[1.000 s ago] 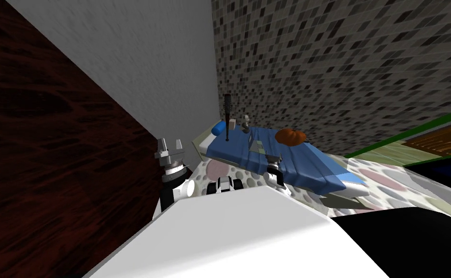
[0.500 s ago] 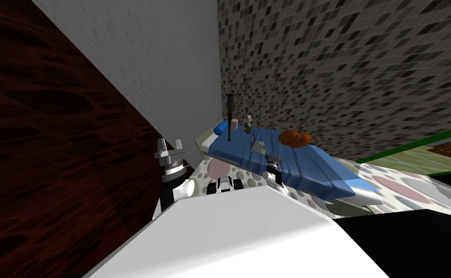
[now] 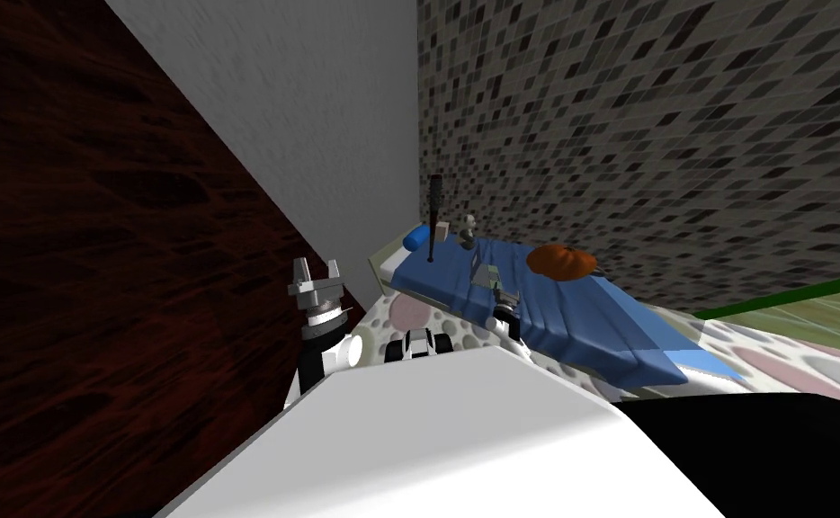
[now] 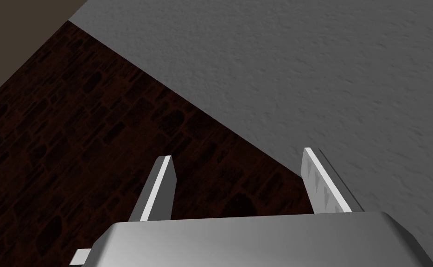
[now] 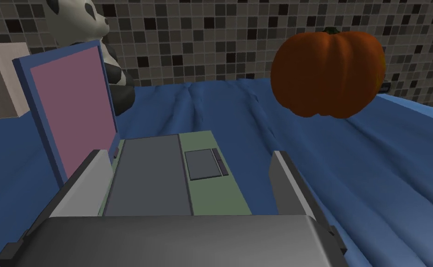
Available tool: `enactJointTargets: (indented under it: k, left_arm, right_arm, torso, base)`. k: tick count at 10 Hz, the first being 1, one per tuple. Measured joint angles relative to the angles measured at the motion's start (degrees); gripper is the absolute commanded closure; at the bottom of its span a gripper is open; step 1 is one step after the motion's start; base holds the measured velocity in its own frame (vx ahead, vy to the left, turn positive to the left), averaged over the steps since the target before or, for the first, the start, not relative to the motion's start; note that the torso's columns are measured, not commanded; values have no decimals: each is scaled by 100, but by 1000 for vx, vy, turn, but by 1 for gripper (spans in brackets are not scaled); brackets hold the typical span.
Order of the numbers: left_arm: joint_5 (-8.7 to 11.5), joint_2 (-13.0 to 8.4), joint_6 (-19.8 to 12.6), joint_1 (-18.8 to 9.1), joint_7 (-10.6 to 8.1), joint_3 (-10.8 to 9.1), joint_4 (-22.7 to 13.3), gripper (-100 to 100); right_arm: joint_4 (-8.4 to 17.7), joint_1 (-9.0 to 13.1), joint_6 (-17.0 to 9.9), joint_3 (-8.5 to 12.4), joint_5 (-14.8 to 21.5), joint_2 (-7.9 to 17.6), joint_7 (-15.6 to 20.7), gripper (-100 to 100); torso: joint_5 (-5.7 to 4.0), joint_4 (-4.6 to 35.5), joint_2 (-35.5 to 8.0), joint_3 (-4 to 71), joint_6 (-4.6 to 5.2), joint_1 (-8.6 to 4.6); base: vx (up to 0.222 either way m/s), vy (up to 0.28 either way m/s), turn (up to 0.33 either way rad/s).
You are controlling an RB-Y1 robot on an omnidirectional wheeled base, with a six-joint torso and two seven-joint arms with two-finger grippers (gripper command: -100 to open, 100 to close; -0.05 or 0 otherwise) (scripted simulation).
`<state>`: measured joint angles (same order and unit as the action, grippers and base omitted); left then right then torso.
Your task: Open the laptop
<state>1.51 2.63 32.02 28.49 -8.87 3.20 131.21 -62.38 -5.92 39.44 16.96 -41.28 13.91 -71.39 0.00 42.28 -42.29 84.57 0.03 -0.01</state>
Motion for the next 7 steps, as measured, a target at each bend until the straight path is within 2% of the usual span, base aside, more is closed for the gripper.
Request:
enactJointTargets:
  k: [7]
  left_arm:
    - [0, 0, 0, 0, 0, 0, 0, 0]
  right_arm:
    - [826, 623, 3, -11, -407, -1, -1094, -100]
  torso:
    - [-1, 0, 2, 1, -5, -1]
  base:
    - [-17, -19, 90]
